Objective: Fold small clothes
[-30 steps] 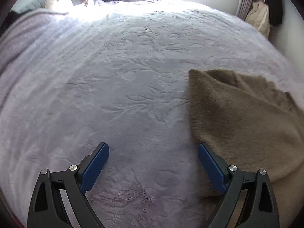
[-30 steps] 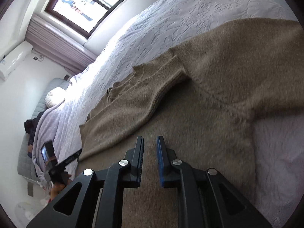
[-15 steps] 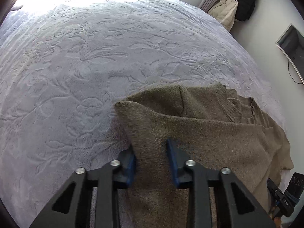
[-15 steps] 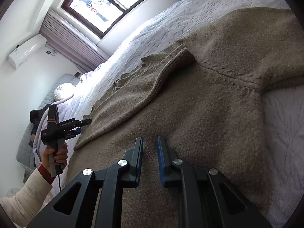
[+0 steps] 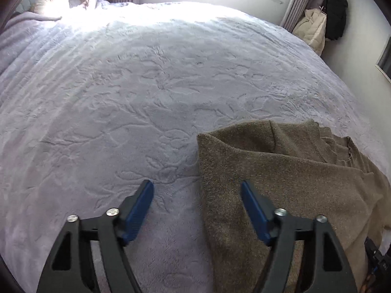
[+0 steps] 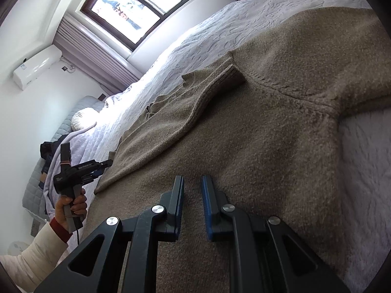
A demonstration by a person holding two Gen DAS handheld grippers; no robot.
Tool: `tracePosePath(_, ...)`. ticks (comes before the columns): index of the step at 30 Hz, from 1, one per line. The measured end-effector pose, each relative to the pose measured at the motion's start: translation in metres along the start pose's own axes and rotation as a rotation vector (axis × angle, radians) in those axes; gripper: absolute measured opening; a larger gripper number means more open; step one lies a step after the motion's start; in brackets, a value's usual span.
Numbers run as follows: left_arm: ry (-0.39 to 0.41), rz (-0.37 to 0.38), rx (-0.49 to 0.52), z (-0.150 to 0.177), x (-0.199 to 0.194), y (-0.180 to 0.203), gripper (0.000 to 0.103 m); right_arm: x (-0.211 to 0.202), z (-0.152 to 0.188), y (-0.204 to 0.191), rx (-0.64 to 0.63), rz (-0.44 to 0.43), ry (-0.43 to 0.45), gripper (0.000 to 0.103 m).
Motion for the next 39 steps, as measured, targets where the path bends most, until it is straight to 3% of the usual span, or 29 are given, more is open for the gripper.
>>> tracePosePath(8, 0.032, 0.042, 0.059, 0.025, -0.052, 0.039, 0.079, -0.001, -0.001, 0.003, 0.007, -0.014, 0.005, 0.017)
tracePosePath(14, -0.015, 0.094, 0.113, 0.06, -0.069, 0.1, 0.079, -0.007, -0.003, 0.006, 0.021, -0.001, -0.017, 0.017)
tracePosePath(16, -0.023, 0.107, 0.137, 0.073, -0.075, 0.12, 0.079, -0.012, -0.004, 0.003, 0.024, 0.021, -0.054, 0.022)
tracePosePath(18, -0.022, 0.102, 0.161, 0.087, -0.078, 0.136, 0.079, -0.022, -0.017, -0.003, 0.024, 0.026, -0.053, 0.024)
tracePosePath(21, -0.034, 0.066, 0.198, 0.111, -0.076, 0.154, 0.079, -0.034, -0.055, -0.015, -0.008, 0.03, 0.021, 0.025)
tracePosePath(23, -0.056, 0.052, 0.204, 0.126, -0.073, 0.162, 0.079, -0.03, -0.078, -0.013, 0.002, 0.086, 0.034, 0.025)
tracePosePath(26, -0.071, 0.037, 0.19, 0.139, -0.069, 0.166, 0.079, -0.009, -0.098, -0.007, 0.047, 0.077, 0.014, 0.025)
tracePosePath(29, -0.07, 0.004, 0.177, 0.145, -0.066, 0.163, 0.079, 0.021, -0.086, 0.017, 0.078, 0.191, -0.088, 0.025)
tracePosePath(30, -0.069, 0.002, 0.178, 0.148, -0.067, 0.163, 0.079, 0.026, -0.078, 0.024, 0.113, 0.192, -0.107, 0.022)
tracePosePath(32, -0.059, -0.003, 0.194, 0.149, -0.066, 0.161, 0.079, 0.02, -0.067, 0.029, 0.171, 0.125, -0.097, 0.022)
tracePosePath(35, -0.055, -0.021, 0.208, 0.152, -0.063, 0.159, 0.098, 0.001, -0.053, 0.025, 0.142, 0.085, -0.1, 0.023)
tracePosePath(38, -0.048, -0.013, 0.187, 0.155, -0.062, 0.155, 0.099, -0.03, -0.037, 0.021, 0.127, 0.058, -0.085, 0.037)
tracePosePath(39, -0.046, -0.013, 0.187, 0.155, -0.062, 0.155, 0.099, -0.038, -0.033, 0.021, 0.131, 0.048, -0.076, 0.049)
Point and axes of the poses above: each gripper's, at about its wrist camera, not at the fingertips, and x roughly the way its jaws point, y to its right, z to its underside, the point moved 9 cm from there along x, roughly the way its jaws point, and after that the axes turned 3 degrees about z, right-handed, at the moved point
